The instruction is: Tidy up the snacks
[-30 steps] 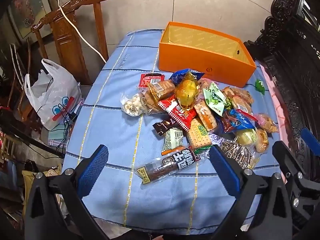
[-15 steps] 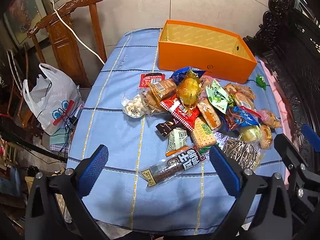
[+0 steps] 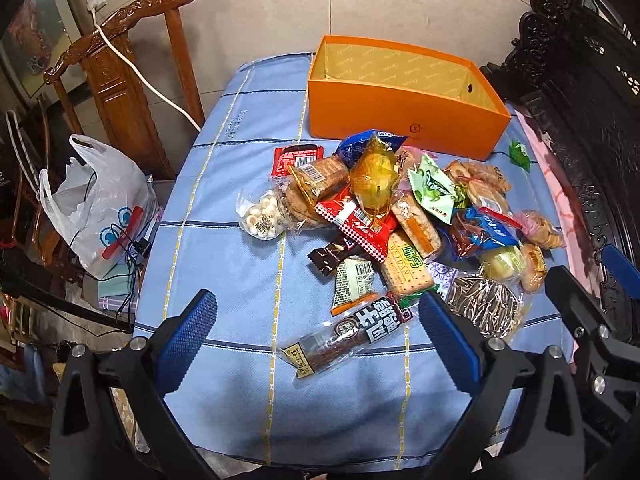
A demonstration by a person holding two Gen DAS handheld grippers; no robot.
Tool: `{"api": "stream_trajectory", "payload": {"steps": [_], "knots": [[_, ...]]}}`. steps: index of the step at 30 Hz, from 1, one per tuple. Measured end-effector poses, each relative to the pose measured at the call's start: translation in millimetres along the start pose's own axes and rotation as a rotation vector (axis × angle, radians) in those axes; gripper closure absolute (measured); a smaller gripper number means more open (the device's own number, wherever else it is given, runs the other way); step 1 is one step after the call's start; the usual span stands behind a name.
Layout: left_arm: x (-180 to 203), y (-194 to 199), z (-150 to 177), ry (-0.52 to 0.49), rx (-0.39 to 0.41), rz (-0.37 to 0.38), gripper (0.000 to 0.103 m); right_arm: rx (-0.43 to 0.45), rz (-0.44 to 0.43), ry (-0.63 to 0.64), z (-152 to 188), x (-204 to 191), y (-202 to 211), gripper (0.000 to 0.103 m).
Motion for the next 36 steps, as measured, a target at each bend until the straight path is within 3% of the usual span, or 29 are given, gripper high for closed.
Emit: {"api": "stream_trajectory", "payload": {"steps": [36], "knots": [[-5.7, -9.3, -7.7, -0.012, -0.012, 0.013, 0.004, -0.038, 0.018, 0.003, -1.9, -9.4, -12.0, 0.004]]}}
Point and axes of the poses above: each gripper's, at about its wrist camera, not at the fingertips, and y roughly against the way its jaws point, x to its right, z to its underside, the point moved 5 cm from there along -y, roughly the way its jaws point, and after that the axes turned 2 degrees about y, right-handed, at the moved point
